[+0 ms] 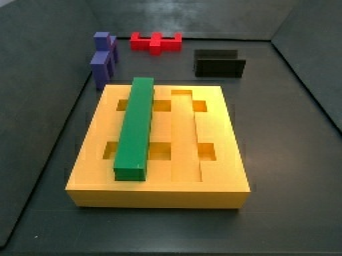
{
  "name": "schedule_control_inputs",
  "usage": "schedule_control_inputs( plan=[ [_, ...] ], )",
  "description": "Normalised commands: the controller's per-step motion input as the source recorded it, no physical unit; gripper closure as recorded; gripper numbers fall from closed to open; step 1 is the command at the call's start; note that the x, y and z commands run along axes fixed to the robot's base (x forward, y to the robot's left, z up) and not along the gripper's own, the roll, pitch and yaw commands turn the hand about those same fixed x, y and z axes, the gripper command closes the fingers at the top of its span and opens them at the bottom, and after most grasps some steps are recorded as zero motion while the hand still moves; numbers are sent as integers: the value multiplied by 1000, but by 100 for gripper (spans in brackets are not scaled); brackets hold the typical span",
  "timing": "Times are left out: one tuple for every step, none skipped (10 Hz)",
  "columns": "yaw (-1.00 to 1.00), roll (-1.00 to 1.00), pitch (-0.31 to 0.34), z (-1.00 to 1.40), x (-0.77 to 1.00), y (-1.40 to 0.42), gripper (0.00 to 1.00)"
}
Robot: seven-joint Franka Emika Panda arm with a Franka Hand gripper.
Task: Pick up the blue object. Move up. Move to above the board. Insert the blue object.
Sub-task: Insert the blue object.
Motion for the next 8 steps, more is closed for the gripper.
schedule_control_inputs(
  plan=[
    [-46,0,0,-266,100,0,100],
    [-17,0,-77,-829,174,0,100],
    [0,17,-41,-1000,237,0,100],
    [0,49,-6,-1000,286,0,100],
    [0,56,0,-1000,323,0,100],
    [0,10,-30,-1000,394,-54,100],
    [0,37,-24,-1000,434,-109,100],
    [0,154,0,-1000,349,-206,100]
  ],
)
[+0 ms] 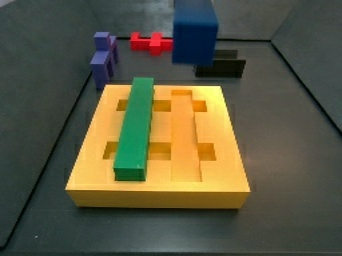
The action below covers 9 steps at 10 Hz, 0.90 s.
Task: Pick up the blue object. Move up. Move to above the board. Insert the blue object.
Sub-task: Insert the blue object.
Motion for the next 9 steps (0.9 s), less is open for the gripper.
schedule_control_inputs(
  plan=[
    [-17,121,-47,-1000,223,-254,100],
    [0,97,-110,-1000,34,-269,100],
    [0,106,-154,-943,-11,-297,100],
    [0,141,-164,-886,-66,-294,100],
    [0,54,-137,-734,-49,-140,100],
    [0,1,-167,-563,-80,-60,100],
    [0,0,-159,-577,-49,-40,100],
    [0,0,-146,-389,-103,-26,100],
    [0,0,-14,-183,-34,0,100]
  ],
)
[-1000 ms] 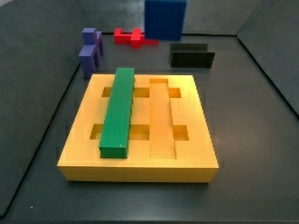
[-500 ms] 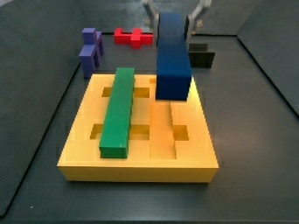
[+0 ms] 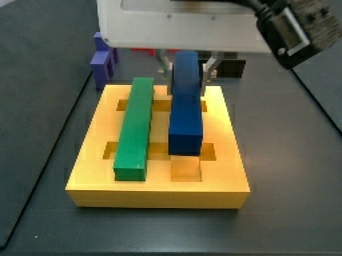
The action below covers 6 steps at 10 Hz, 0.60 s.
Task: Pick up the blue object. Move up. Move to above the board. Insert the blue object.
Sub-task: Insert the blue object.
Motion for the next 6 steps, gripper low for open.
schedule_control_inputs(
  plan=[
    [0,9,0,-177,-37,-11,100],
    [0,11,0,-211,-40,-34,100],
    [0,10,0,-260,-3,-51,100],
    [0,0,0,-234,-11,-26,100],
    [0,0,0,-266,0,-57,100],
    [0,10,0,-251,0,-80,100]
  ],
)
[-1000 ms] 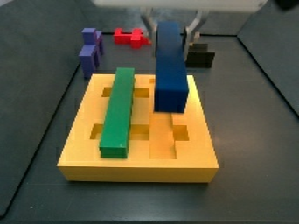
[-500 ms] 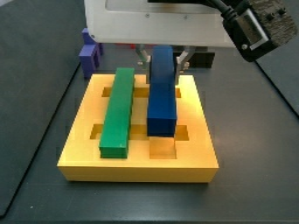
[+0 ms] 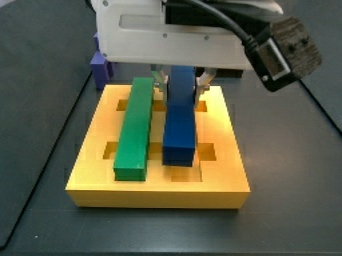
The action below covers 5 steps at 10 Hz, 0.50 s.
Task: Pick up the blue object. Move up. Move to above the board. Insert the blue object.
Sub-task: Insert the blue object.
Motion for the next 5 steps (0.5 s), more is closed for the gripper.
schedule_control_inputs(
  plan=[
    [0,17,0,-251,0,-146,100],
    [0,23,0,-257,0,-154,100],
    [0,46,0,-237,0,-146,100],
    [0,114,6,-177,0,-171,100],
    [0,137,40,-249,217,-109,100]
  ],
)
